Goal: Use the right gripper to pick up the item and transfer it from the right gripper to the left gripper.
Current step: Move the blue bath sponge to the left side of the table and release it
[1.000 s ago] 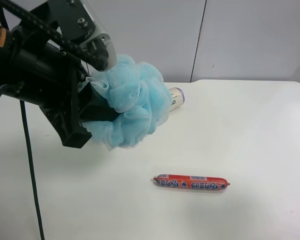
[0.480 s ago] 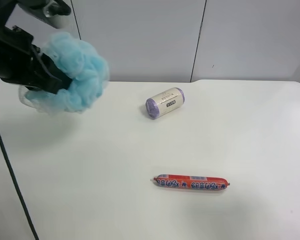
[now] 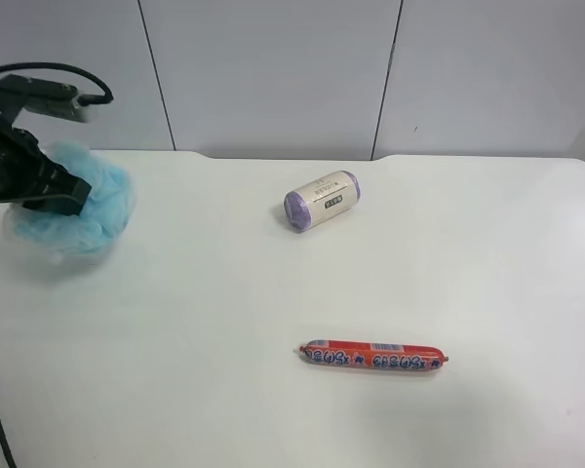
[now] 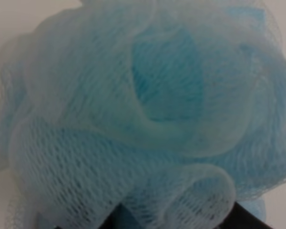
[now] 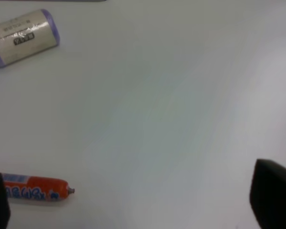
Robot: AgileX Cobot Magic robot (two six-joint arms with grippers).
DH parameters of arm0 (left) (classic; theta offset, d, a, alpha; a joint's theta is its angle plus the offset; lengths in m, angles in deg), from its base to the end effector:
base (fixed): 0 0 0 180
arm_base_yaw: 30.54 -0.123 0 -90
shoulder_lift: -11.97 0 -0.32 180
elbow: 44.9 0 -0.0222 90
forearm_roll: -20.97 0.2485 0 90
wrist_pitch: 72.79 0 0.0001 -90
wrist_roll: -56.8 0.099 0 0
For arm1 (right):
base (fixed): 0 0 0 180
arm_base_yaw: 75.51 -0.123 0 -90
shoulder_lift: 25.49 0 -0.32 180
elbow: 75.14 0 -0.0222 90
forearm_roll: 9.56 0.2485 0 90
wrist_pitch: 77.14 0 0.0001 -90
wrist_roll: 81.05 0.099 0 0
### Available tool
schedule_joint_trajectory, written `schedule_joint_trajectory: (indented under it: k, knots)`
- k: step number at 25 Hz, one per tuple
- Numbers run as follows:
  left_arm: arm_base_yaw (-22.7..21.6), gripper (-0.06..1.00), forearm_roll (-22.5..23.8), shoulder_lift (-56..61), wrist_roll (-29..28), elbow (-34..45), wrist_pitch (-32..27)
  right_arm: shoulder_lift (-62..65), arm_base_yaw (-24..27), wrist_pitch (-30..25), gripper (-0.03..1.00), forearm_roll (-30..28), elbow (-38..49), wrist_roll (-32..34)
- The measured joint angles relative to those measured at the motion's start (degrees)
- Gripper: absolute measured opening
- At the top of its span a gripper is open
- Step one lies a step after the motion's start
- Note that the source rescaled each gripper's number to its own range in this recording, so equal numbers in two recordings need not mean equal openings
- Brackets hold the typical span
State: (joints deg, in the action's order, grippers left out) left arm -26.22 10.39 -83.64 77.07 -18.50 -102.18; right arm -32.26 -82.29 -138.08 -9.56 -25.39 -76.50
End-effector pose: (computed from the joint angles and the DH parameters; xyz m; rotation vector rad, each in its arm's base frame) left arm 0.3000 -0.0316 0.2423 0.3816 2.6023 -0.0787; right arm -0.0347 -0.0041 0.2706 -0.0399 2.0519 0.1230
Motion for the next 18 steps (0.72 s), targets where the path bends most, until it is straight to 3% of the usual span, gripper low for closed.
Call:
schedule_joint_trajectory:
  k: [5, 9, 10, 12, 14, 16, 18]
  knots:
    - [-0.07, 0.0, -6.02, -6.37, 1.61, 0.0, 0.2, 0.0, 0.0, 0.0, 1.0, 0.0, 0.0, 0.0]
    - [-0.07, 0.0, -7.34, -9.1, 4.1, 0.0, -0.11, 0.0, 0.0, 0.0, 1.0, 0.0, 0.0, 0.0]
    - [-0.07, 0.04, -7.41, -9.39, 4.35, 0.0, -0.11, 0.0, 0.0, 0.0, 1.0, 0.0, 0.0, 0.0]
    - [-0.07, 0.33, -7.81, -9.46, 4.47, 0.0, -0.05, 0.0, 0.0, 0.0, 1.0, 0.0, 0.0, 0.0]
    - [-0.07, 0.75, -8.67, -9.32, 4.16, -0.21, -0.05, 0.0, 0.0, 0.0, 1.0, 0.0, 0.0, 0.0]
    - [-0.07, 0.92, -9.19, -8.56, 4.01, -1.19, -0.89, 0.0, 0.0, 0.0, 1.0, 0.0, 0.0, 0.0]
    - [-0.07, 0.98, -9.23, -6.42, 4.01, -2.76, -2.78, 0.0, 0.0, 0.0, 1.0, 0.0, 0.0, 0.0]
